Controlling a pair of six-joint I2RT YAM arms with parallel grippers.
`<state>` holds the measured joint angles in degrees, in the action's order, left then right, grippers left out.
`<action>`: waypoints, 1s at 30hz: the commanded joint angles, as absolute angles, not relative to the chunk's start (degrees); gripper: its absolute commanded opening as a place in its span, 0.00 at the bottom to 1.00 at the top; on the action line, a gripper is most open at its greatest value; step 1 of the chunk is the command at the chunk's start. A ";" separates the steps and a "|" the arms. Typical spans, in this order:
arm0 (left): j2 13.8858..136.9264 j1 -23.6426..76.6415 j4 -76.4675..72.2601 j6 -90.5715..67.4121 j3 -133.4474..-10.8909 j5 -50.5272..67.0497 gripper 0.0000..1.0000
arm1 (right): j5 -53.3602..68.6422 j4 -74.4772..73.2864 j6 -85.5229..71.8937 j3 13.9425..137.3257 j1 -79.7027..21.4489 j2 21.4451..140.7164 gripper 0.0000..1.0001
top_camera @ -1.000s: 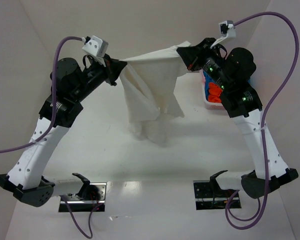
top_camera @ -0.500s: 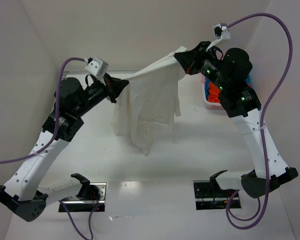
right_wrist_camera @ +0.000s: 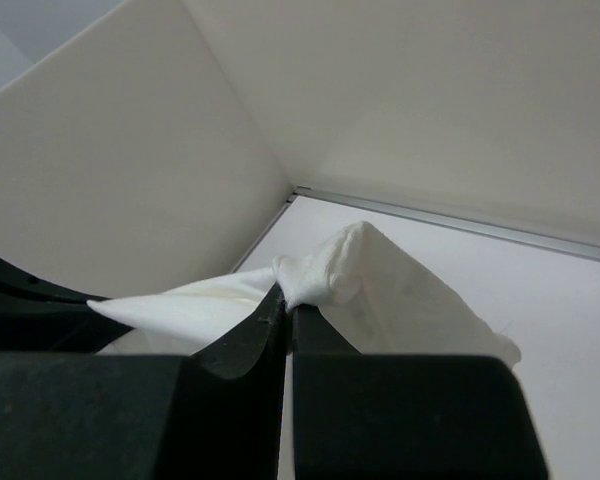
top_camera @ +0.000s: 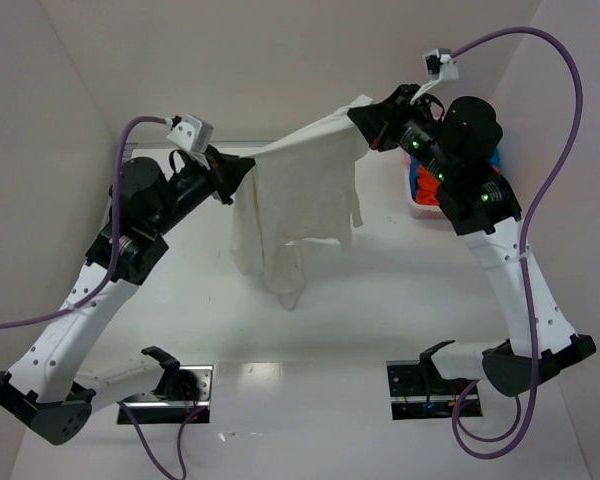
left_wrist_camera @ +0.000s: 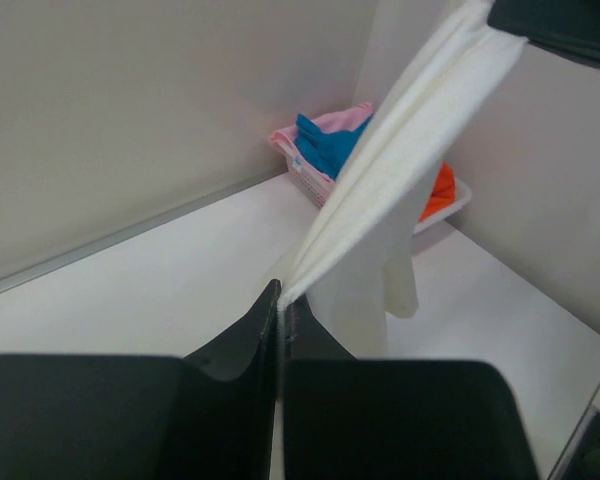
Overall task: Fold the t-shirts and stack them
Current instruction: Move the tshirt to the center of the board
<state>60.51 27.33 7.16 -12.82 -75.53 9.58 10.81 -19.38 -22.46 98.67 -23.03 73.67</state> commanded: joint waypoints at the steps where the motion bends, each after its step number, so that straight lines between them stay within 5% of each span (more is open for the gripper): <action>1: 55.81 24.79 8.44 -13.80 -77.24 -8.75 0.00 | -5.80 -12.22 -17.23 99.93 -19.60 69.79 0.01; 14: 60.73 24.79 11.25 -5.98 -96.76 -4.48 0.00 | -7.99 -11.69 -17.23 98.79 -19.60 68.64 0.01; 30: 58.97 24.79 9.14 -6.59 -90.28 -4.57 0.00 | -9.13 -11.69 -16.17 98.79 -19.60 68.12 0.01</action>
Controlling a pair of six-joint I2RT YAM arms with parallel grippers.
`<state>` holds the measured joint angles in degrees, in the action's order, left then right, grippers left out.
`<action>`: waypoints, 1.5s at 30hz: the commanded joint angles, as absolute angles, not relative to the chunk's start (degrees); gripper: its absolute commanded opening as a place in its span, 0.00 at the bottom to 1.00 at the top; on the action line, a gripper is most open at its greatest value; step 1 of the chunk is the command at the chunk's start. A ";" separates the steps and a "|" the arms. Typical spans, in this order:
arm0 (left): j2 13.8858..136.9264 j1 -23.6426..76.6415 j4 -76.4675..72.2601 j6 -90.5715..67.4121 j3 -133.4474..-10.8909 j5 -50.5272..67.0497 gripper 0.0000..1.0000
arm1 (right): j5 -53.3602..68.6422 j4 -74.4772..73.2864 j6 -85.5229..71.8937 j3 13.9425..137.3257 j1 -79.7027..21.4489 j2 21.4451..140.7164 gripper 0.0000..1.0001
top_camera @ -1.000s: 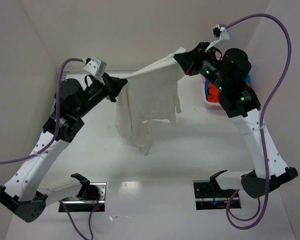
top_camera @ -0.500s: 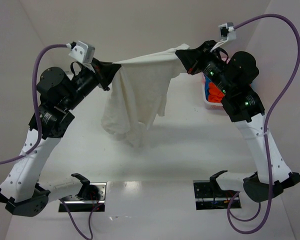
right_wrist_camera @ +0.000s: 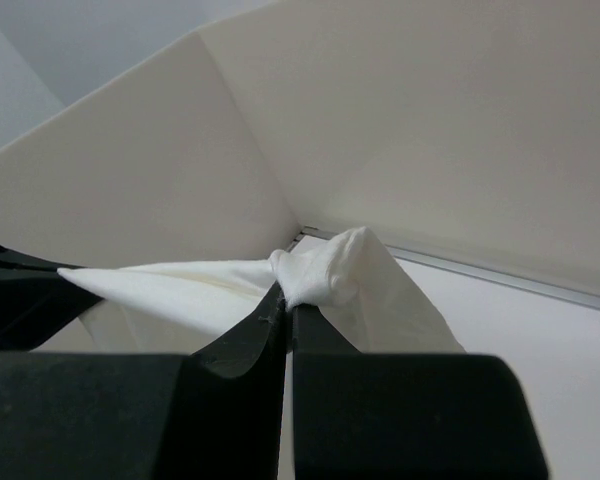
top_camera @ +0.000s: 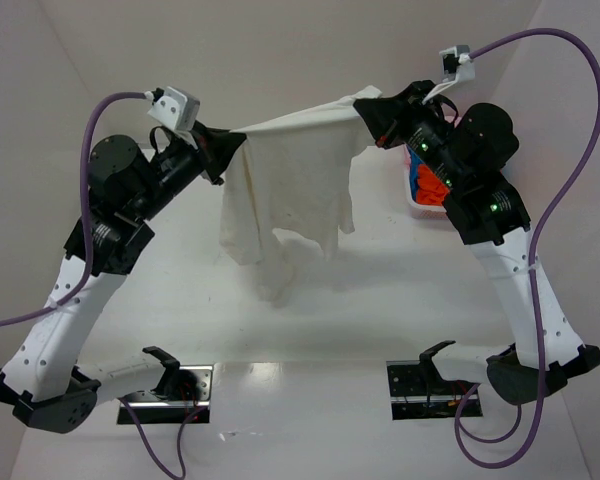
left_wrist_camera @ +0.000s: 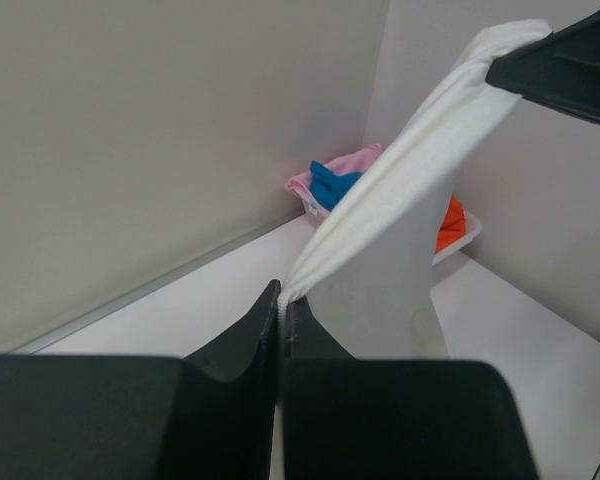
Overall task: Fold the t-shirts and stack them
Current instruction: Move the tshirt to the center of the board
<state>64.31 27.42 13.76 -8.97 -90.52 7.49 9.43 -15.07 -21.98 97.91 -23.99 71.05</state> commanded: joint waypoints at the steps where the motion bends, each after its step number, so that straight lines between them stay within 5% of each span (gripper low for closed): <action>1: 58.97 24.79 8.36 -7.55 -89.39 -4.57 0.00 | -9.14 -11.69 -16.17 98.79 -19.60 68.12 0.01; 15: 53.61 24.79 8.34 -15.56 -63.73 10.71 0.00 | -15.56 -16.44 -17.23 87.28 -19.07 65.30 0.01; 23: 57.30 24.79 6.34 -12.74 -54.24 24.70 0.23 | -9.94 -17.58 -17.75 88.59 -19.07 64.69 0.01; 27: 61.51 26.02 5.10 -12.74 -52.21 23.04 0.46 | -5.03 -17.58 -18.28 87.98 -19.07 62.59 0.01; 28: 64.22 26.54 5.10 -12.74 -52.21 22.07 0.62 | -4.31 -17.58 -18.28 87.98 -19.07 62.58 0.01; 32: 72.84 27.07 5.71 -12.22 -54.84 24.16 0.77 | -3.08 -18.72 -17.75 86.23 -19.07 61.96 0.01; 45: 103.87 33.22 -5.88 -19.50 -72.67 32.07 0.82 | -9.05 -19.34 -15.47 76.46 -19.07 57.93 0.01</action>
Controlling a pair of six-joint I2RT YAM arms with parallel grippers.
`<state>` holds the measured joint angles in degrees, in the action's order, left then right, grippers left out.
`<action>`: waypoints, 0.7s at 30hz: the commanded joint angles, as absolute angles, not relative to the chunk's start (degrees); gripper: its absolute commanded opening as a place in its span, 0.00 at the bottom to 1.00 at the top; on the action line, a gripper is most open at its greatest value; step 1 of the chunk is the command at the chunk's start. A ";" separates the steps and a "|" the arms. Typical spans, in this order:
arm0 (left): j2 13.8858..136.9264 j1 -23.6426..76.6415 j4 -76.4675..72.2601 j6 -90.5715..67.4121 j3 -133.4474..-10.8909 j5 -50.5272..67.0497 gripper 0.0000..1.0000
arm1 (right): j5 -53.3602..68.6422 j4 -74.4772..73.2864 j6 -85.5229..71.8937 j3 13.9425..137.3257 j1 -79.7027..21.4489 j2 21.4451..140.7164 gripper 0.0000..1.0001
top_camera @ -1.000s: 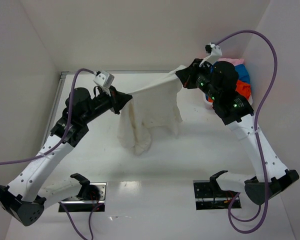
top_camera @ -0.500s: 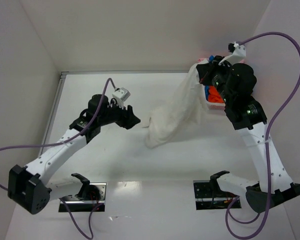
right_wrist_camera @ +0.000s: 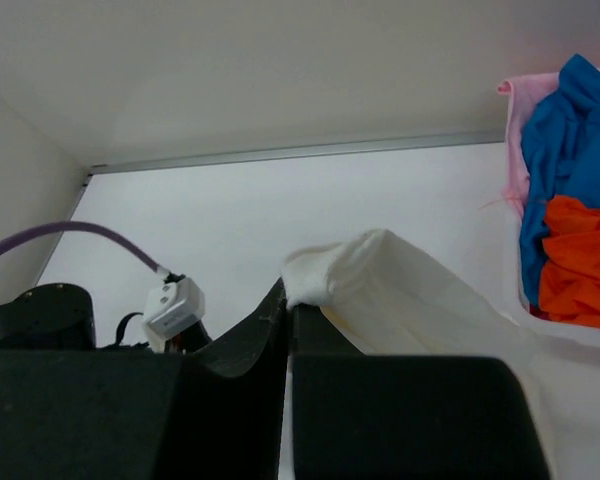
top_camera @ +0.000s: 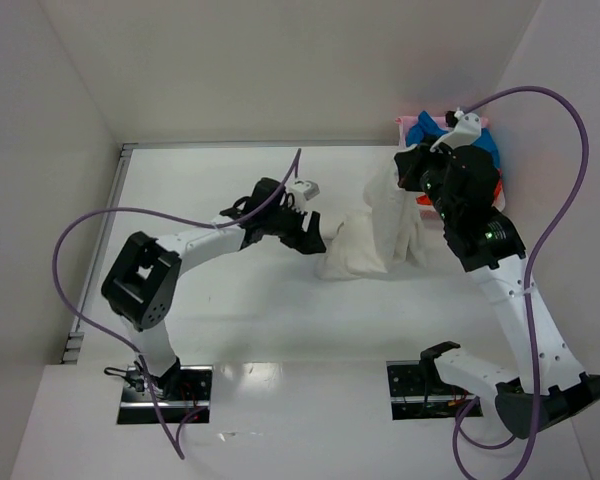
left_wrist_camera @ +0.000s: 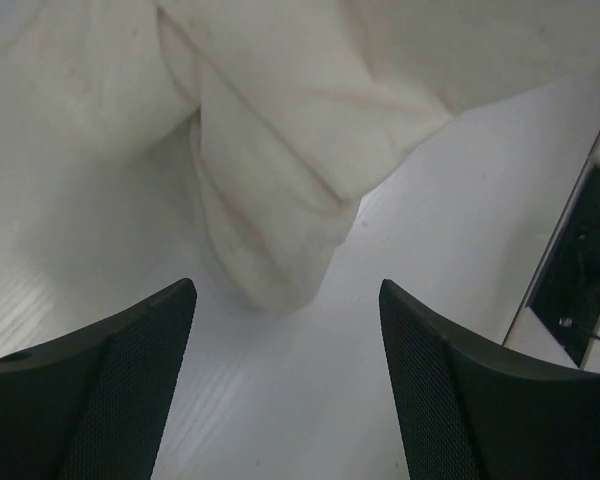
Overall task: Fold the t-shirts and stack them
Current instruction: Move the tshirt to the center of the board
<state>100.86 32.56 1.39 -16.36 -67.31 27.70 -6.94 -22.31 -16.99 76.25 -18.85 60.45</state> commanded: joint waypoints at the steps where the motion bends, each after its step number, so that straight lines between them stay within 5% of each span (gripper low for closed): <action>1: 106.50 33.22 -6.76 -20.21 -75.38 32.08 0.82 | -9.57 -19.34 -15.47 75.86 -19.07 57.92 0.01; 21: 124.27 37.70 -12.74 -27.86 -85.25 29.17 0.77 | -15.21 -18.81 -14.41 73.92 -19.07 56.25 0.01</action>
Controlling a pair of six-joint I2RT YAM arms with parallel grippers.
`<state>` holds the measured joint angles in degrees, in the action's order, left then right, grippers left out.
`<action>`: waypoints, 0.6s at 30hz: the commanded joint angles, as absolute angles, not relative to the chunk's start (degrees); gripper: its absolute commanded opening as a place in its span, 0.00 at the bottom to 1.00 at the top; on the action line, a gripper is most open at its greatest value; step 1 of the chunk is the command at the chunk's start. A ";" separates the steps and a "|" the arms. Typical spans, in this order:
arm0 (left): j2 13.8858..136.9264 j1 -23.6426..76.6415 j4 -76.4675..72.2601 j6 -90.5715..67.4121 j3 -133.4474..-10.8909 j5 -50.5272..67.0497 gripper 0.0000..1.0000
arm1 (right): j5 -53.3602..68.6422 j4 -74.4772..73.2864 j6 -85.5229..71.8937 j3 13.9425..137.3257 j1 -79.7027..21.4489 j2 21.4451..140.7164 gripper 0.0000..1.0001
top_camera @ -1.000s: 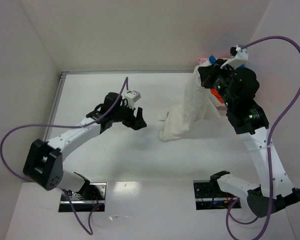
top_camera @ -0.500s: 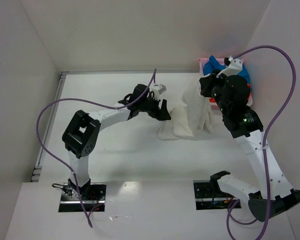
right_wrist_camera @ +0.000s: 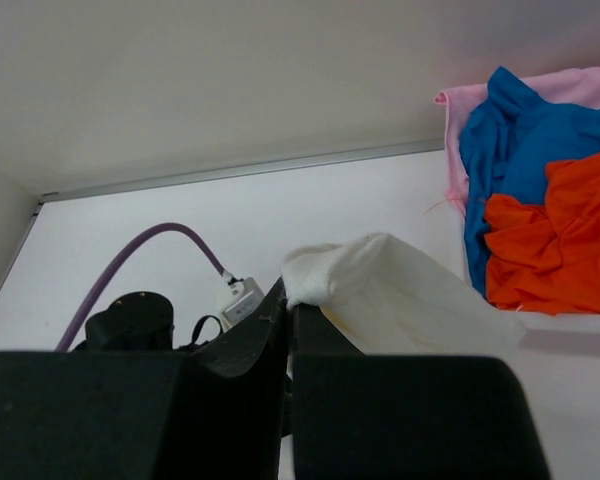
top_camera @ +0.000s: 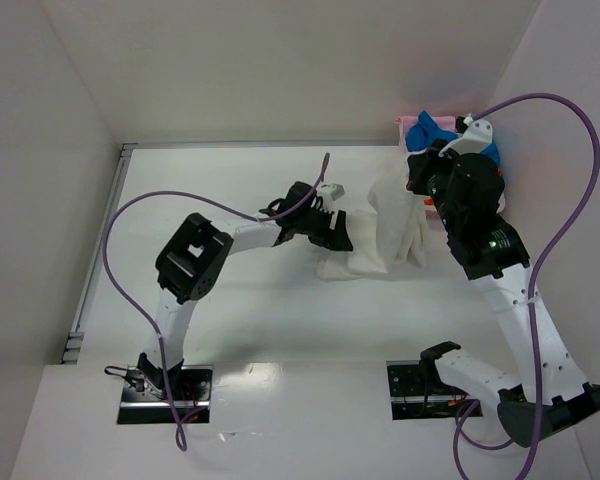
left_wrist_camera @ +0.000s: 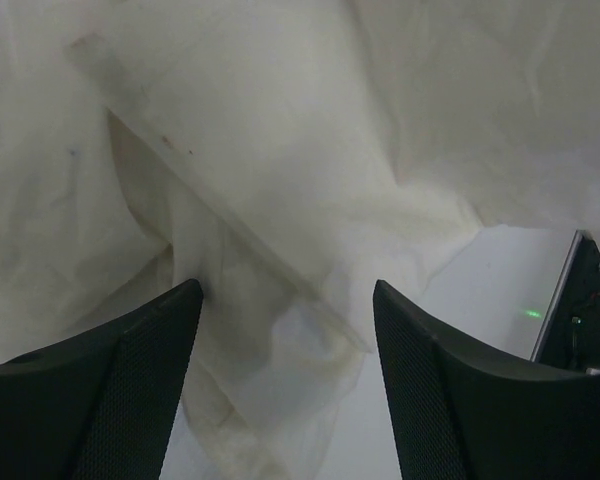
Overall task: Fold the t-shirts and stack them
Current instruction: Move the tshirt to the center of the board
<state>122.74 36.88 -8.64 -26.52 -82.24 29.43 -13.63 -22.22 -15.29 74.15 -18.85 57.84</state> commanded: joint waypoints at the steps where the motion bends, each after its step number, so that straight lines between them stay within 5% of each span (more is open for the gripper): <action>1: 124.89 37.71 -13.35 -28.38 -86.04 29.18 0.77 | -15.21 -18.81 -14.41 73.92 -19.07 56.25 0.01; 7: 127.00 38.94 -12.83 -30.23 -88.95 28.75 0.71 | -15.21 -18.81 -14.41 72.87 -19.07 56.25 0.01; 11: 127.00 38.94 -14.33 -31.99 -88.42 26.20 0.57 | -15.21 -18.28 -14.41 72.86 -19.07 56.25 0.01; 16: 126.47 39.46 -13.71 -31.99 -88.42 23.30 0.31 | -15.21 -18.28 -14.41 72.86 -19.07 56.78 0.01; 18: 126.47 39.46 -12.22 -31.99 -89.47 23.29 0.13 | -15.21 -18.28 -14.41 72.86 -19.07 56.78 0.01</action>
<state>126.61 39.00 -10.59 -31.86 -86.70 24.51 -14.22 -21.96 -15.25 73.12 -18.87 57.76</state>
